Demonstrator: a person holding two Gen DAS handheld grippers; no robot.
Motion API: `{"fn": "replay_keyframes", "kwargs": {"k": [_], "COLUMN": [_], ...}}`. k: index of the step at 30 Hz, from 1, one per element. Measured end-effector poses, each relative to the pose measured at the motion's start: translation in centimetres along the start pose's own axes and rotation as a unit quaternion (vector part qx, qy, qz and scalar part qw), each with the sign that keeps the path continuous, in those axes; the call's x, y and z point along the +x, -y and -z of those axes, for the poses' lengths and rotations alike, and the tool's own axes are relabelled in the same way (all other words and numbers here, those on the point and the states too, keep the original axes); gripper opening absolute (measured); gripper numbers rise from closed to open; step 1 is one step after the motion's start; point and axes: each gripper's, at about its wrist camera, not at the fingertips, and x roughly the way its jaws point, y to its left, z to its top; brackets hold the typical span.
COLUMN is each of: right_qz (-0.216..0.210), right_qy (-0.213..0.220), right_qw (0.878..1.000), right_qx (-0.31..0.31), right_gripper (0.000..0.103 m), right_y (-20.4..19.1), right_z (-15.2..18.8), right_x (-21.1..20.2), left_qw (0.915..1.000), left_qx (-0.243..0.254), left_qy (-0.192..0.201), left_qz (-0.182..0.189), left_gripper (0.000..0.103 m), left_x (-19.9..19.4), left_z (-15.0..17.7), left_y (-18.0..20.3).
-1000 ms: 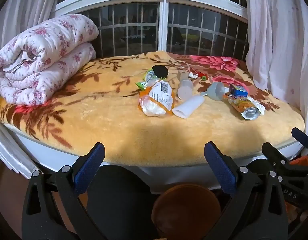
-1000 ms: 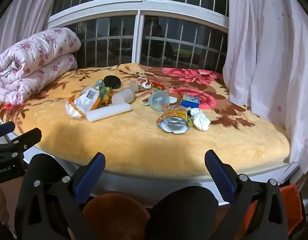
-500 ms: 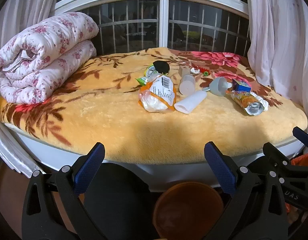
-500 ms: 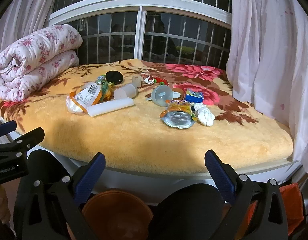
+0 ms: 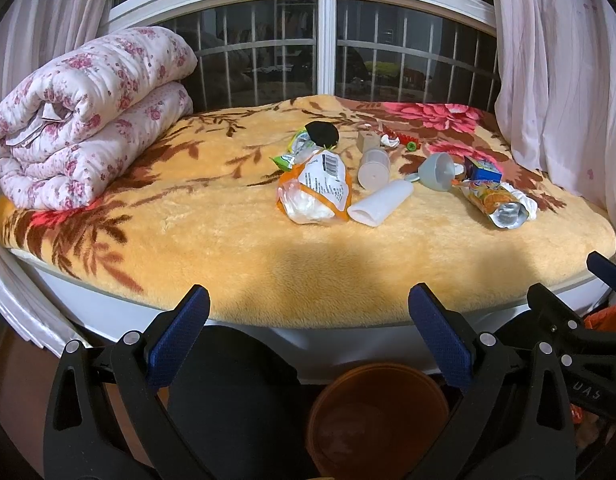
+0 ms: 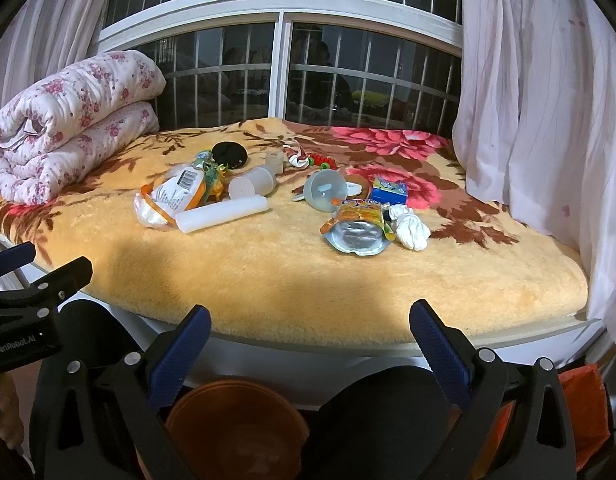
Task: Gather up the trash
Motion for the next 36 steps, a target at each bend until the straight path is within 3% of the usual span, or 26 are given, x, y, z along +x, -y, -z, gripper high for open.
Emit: {"fn": "replay_keyframes", "kwargs": {"k": [6, 15, 24, 36], "right_qz": [-0.001, -0.002, -0.005, 0.012], "right_qy": [-0.001, 0.0, -0.027, -0.063], "right_qw": [1.0, 1.0, 0.999, 0.996], "right_qx": [0.003, 0.009, 0.023, 0.057], "right_gripper": [0.098, 0.098, 0.098, 0.098], "right_y": [0.1, 0.8, 2.0, 4.6], "right_z": [0.0, -1.3, -3.6, -5.6], "right_x": [0.1, 1.2, 5.2, 10.1], "left_qw": [0.9995, 0.9991, 0.9971, 0.9953], "left_qx": [-0.017, -0.018, -0.003, 0.007], "left_qy": [-0.017, -0.038, -0.076, -0.096], "left_qz": [0.019, 0.009, 0.009, 0.009], "left_gripper": [0.097, 0.097, 0.097, 0.097], "left_x": [0.7, 3.1, 7.4, 11.5], "left_z": [-0.1, -0.9, -3.1, -5.3], "left_y": [-0.3, -0.5, 0.4, 1.7]}}
